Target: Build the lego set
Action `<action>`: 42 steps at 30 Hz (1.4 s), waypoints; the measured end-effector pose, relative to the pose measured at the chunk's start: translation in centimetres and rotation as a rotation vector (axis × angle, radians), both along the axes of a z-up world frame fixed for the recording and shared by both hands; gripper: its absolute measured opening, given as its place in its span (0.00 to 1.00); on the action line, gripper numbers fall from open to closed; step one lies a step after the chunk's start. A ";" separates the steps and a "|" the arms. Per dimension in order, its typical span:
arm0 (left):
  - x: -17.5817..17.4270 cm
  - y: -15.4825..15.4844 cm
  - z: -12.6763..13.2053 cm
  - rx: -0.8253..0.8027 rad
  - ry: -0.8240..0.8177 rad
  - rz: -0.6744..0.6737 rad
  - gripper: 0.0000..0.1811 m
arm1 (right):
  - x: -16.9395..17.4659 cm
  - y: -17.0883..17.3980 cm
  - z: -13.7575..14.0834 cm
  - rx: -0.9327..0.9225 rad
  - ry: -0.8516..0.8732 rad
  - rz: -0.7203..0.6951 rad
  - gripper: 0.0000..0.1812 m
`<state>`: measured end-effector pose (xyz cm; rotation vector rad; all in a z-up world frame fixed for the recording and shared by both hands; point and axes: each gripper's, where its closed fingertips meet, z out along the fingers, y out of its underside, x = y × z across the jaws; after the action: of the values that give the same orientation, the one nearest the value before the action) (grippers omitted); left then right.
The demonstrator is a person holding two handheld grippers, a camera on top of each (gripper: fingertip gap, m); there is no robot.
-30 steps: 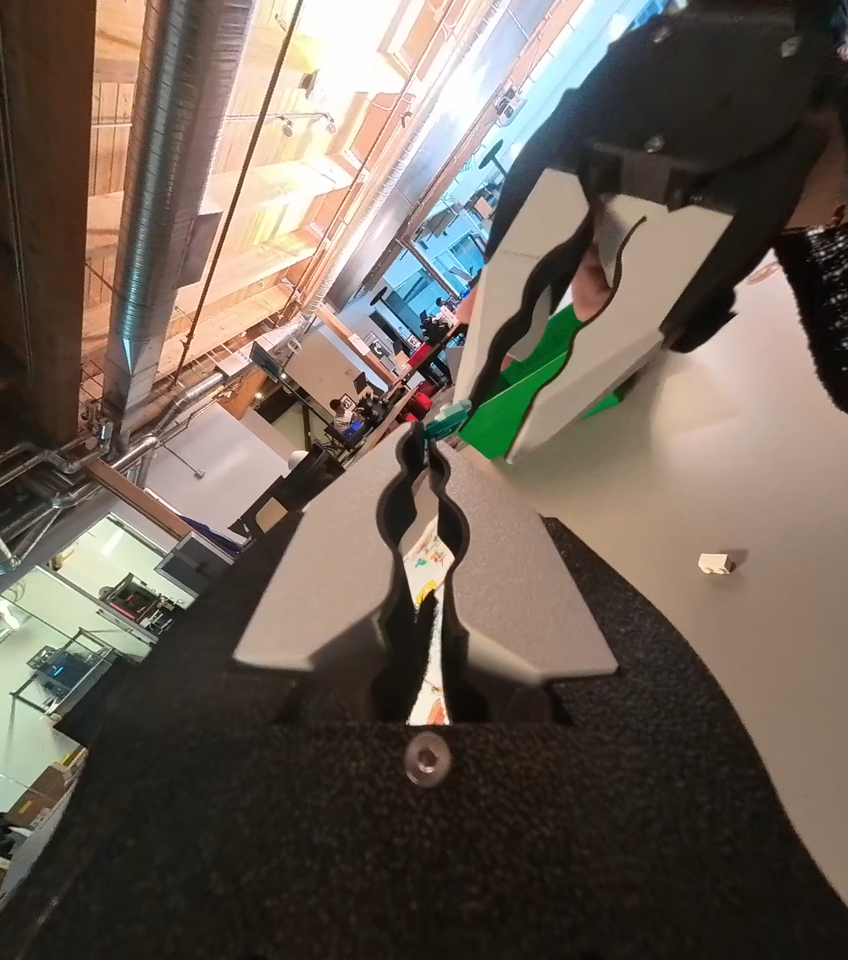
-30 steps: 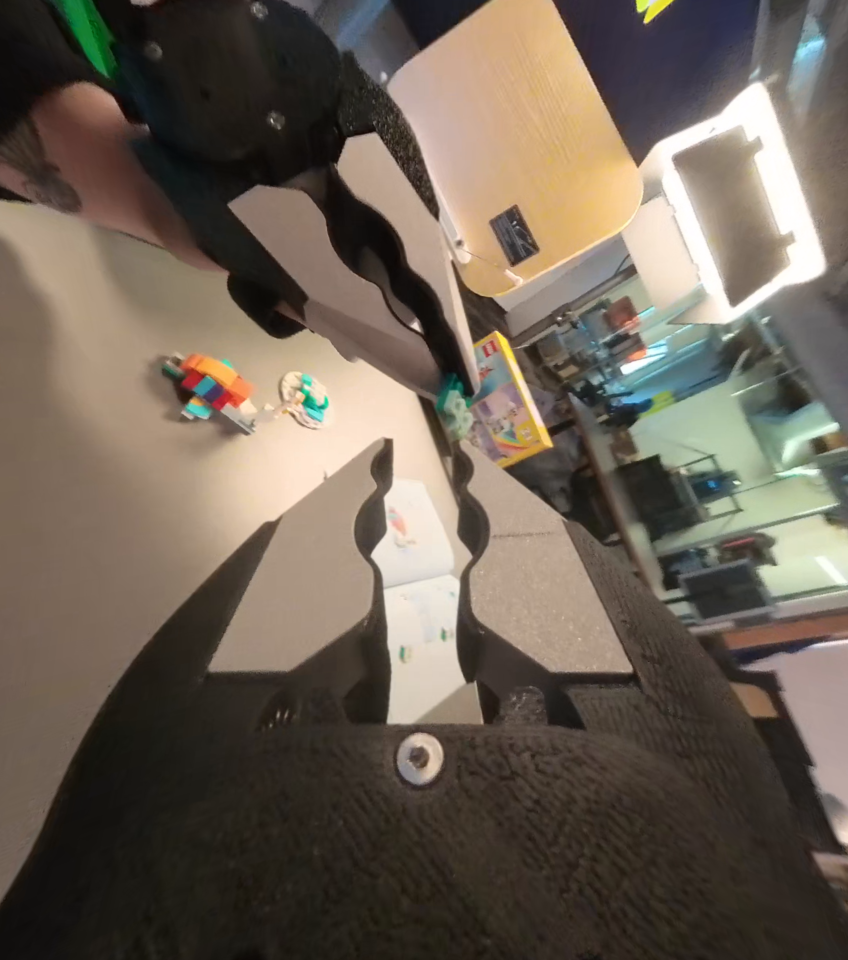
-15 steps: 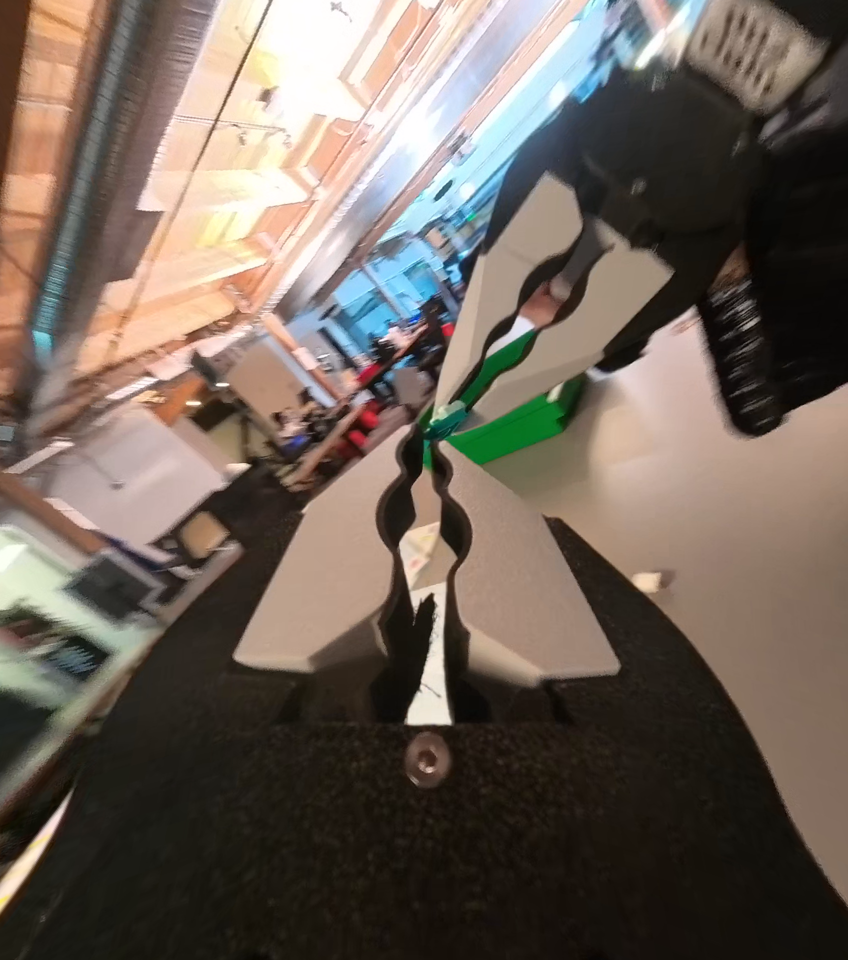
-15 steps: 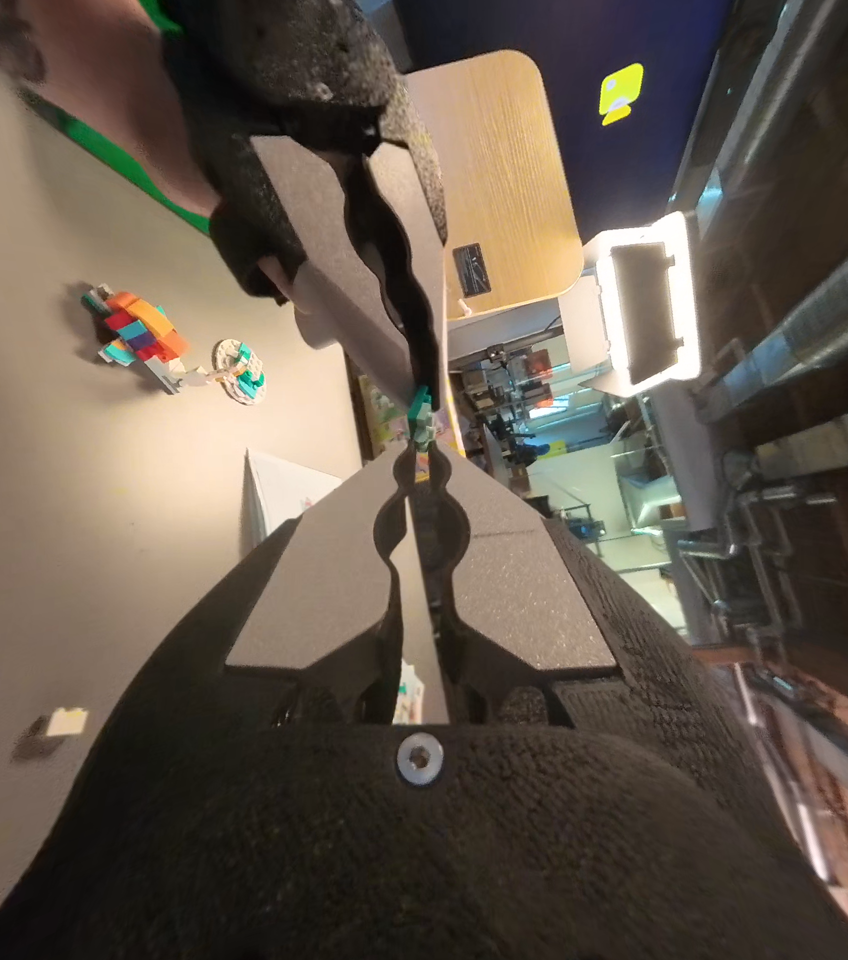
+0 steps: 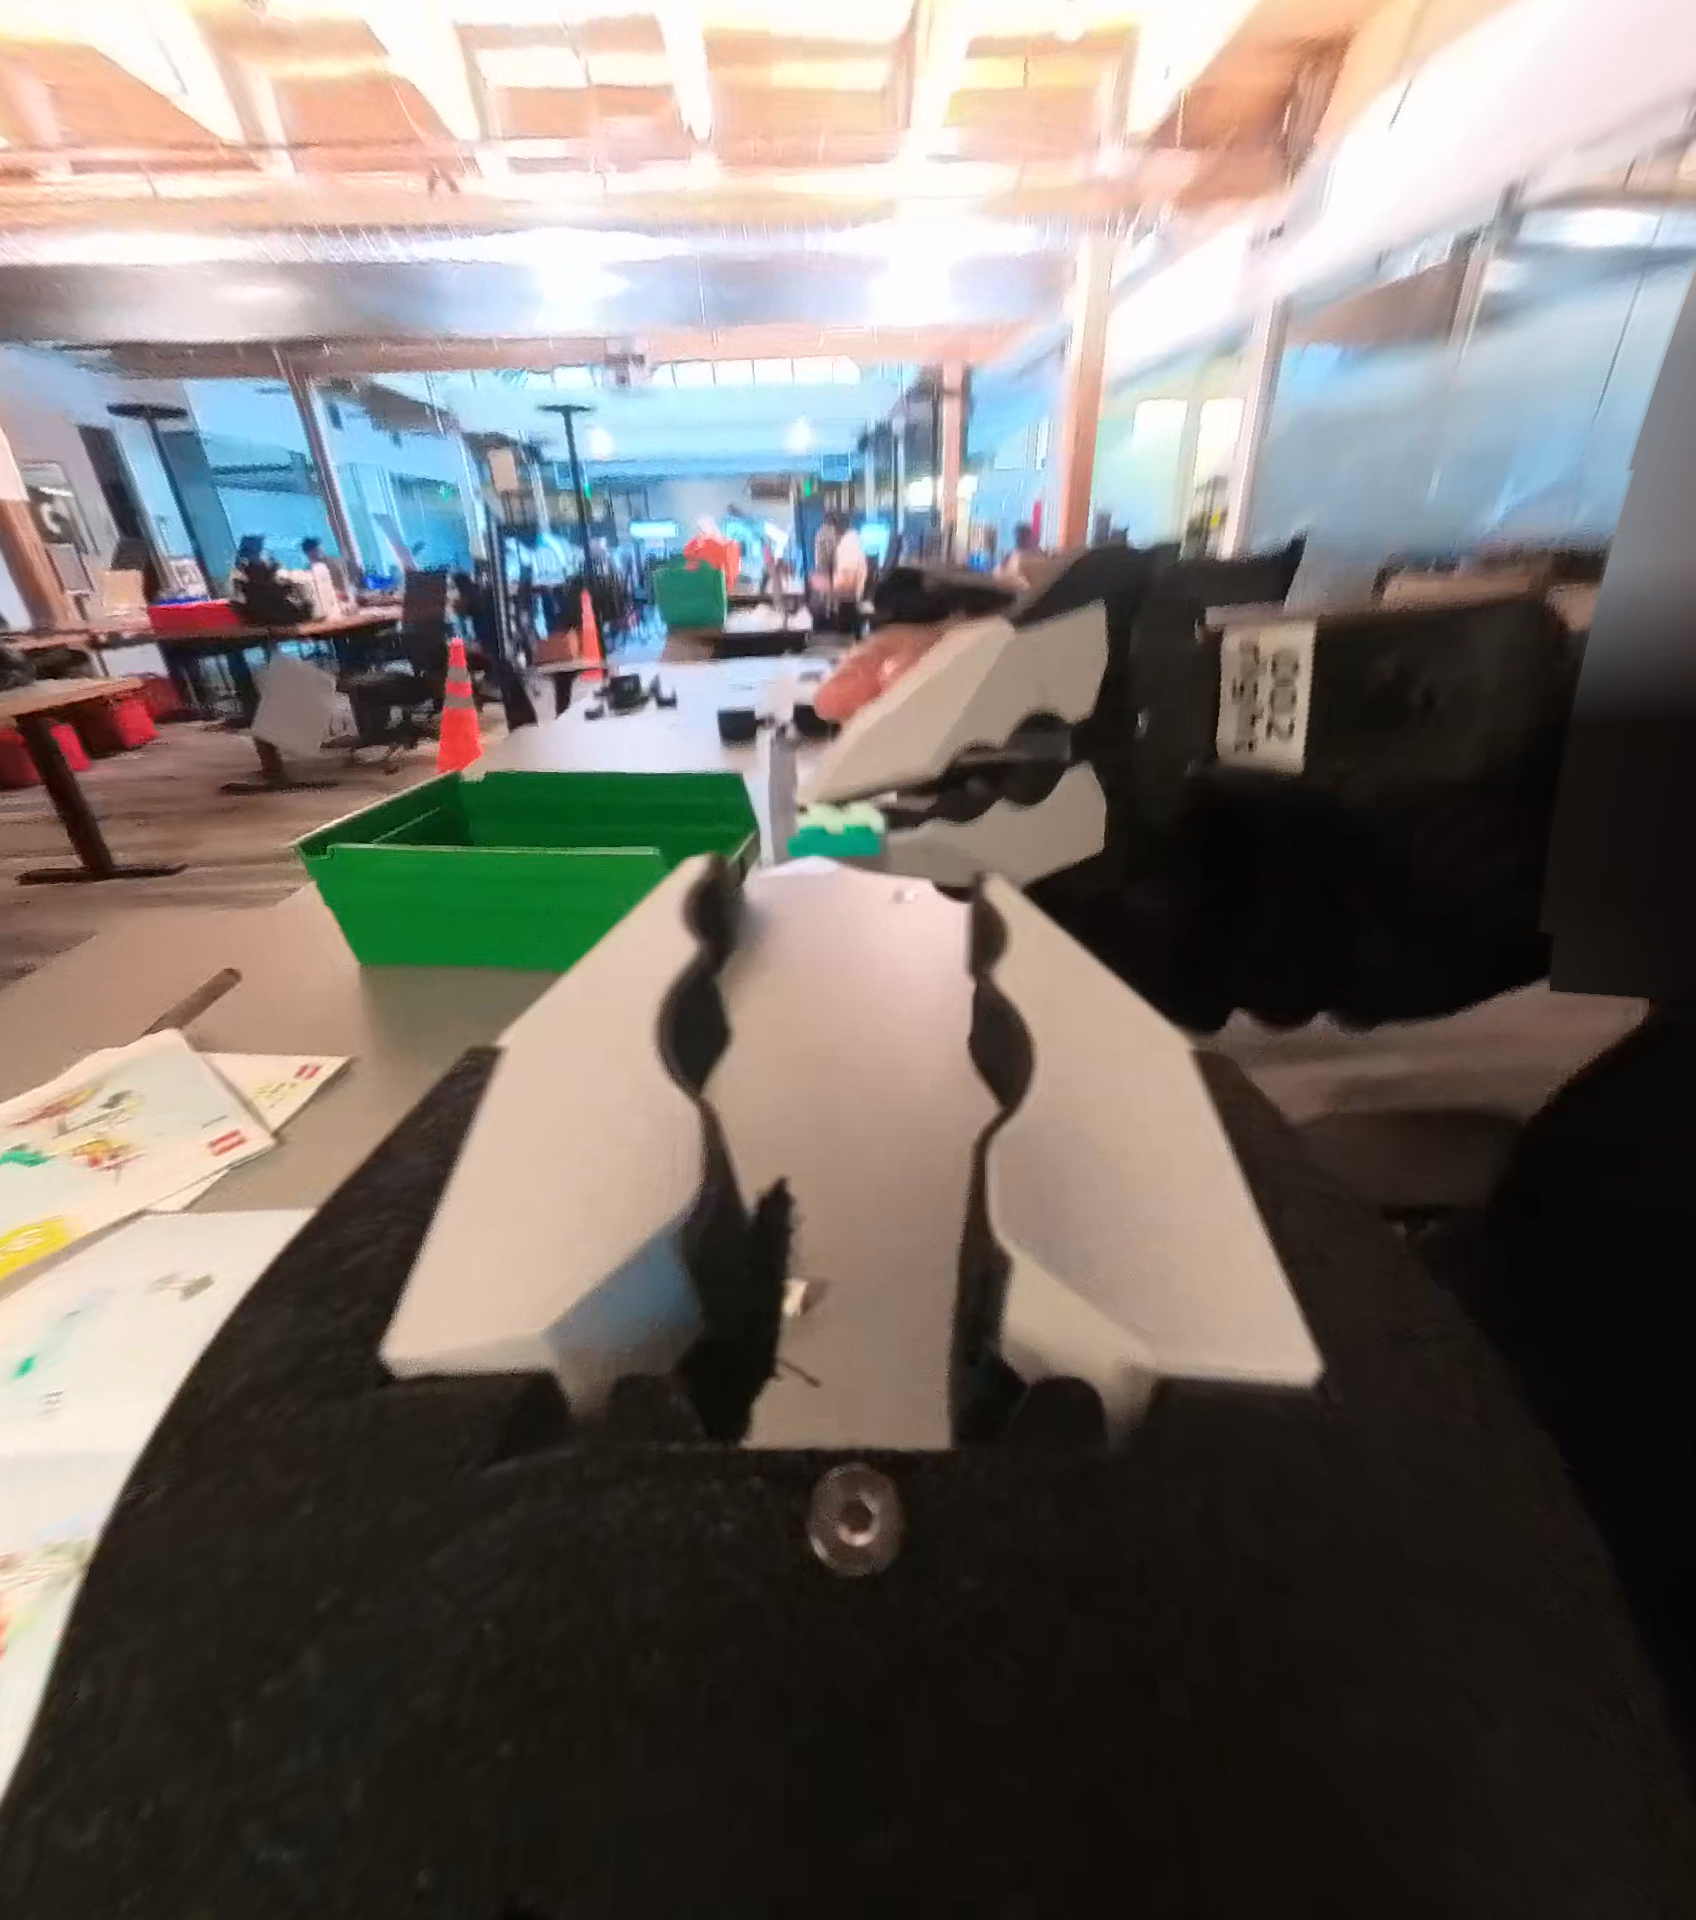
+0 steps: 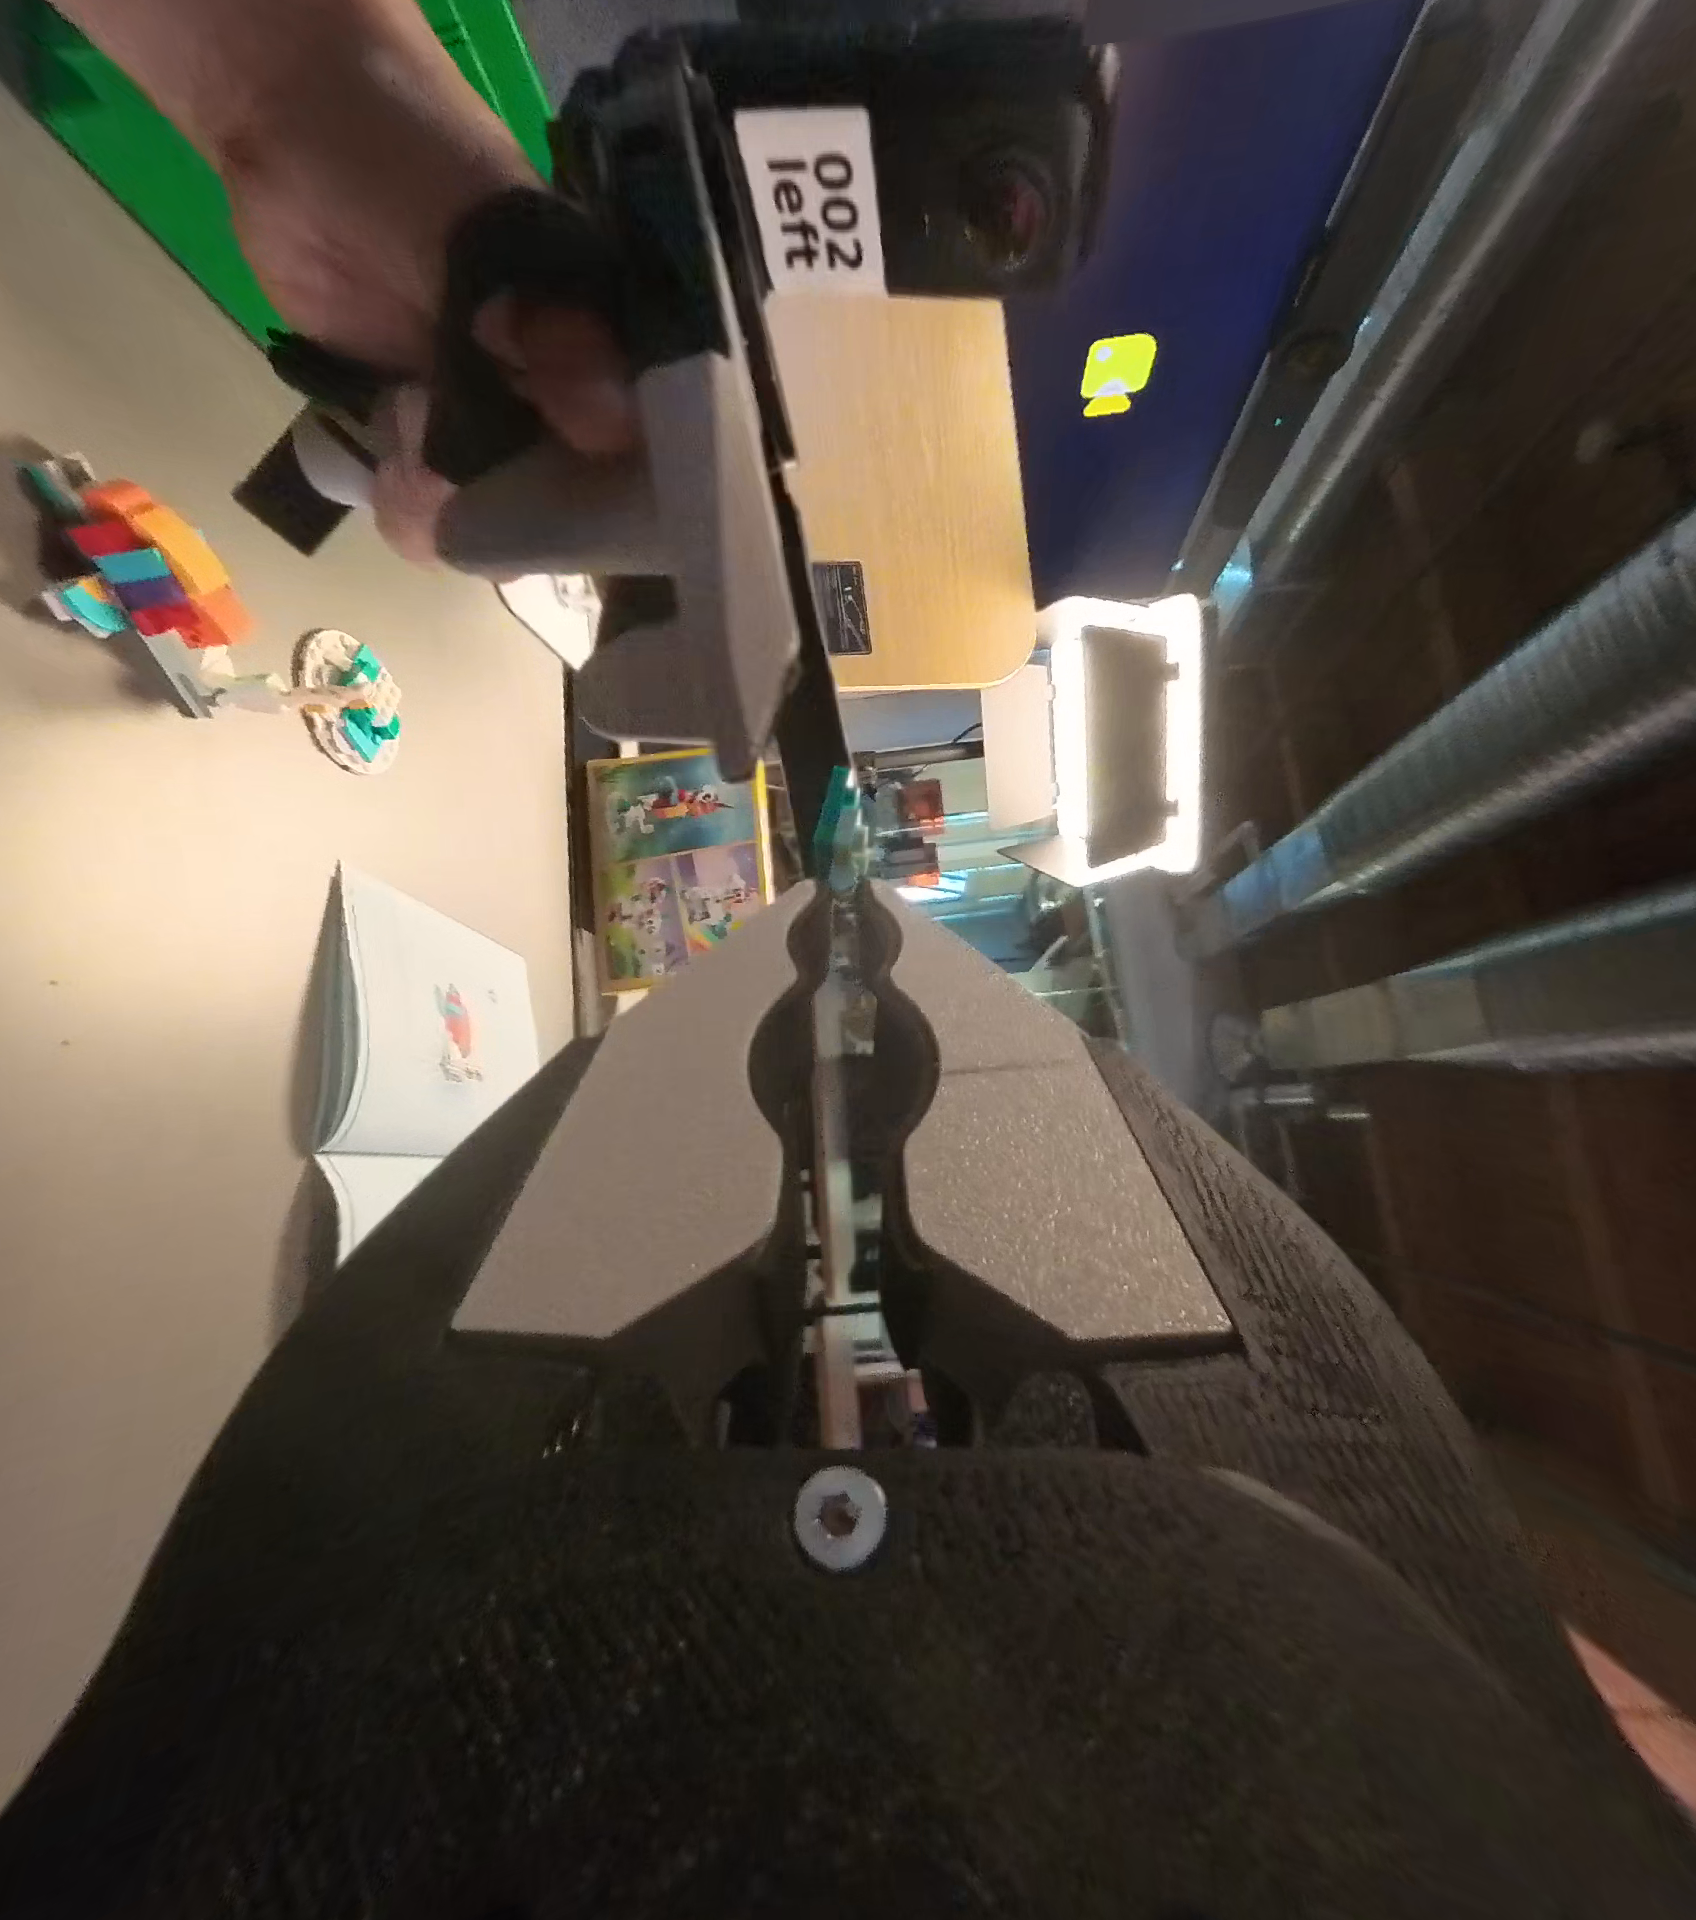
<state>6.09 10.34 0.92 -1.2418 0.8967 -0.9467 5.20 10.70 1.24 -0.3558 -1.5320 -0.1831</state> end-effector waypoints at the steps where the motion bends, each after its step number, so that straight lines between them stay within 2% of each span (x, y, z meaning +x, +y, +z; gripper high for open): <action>1: -0.1 0.0 0.1 -0.009 -0.014 -0.004 0.20 | 0.0 -0.2 -0.1 0.018 -0.008 0.003 0.01; 9: 0.4 -0.5 -0.8 -0.017 0.060 -0.004 0.09 | -0.3 -0.8 -1.0 0.101 -0.065 0.016 0.01; 42: -0.6 -0.7 -1.8 -0.059 0.136 -0.018 0.08 | 0.2 -0.8 -1.3 0.119 -0.098 0.018 0.02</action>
<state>5.52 9.65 -0.88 -1.3629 0.9936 -0.9163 5.43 9.93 -0.05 -0.2414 -1.6120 -0.2794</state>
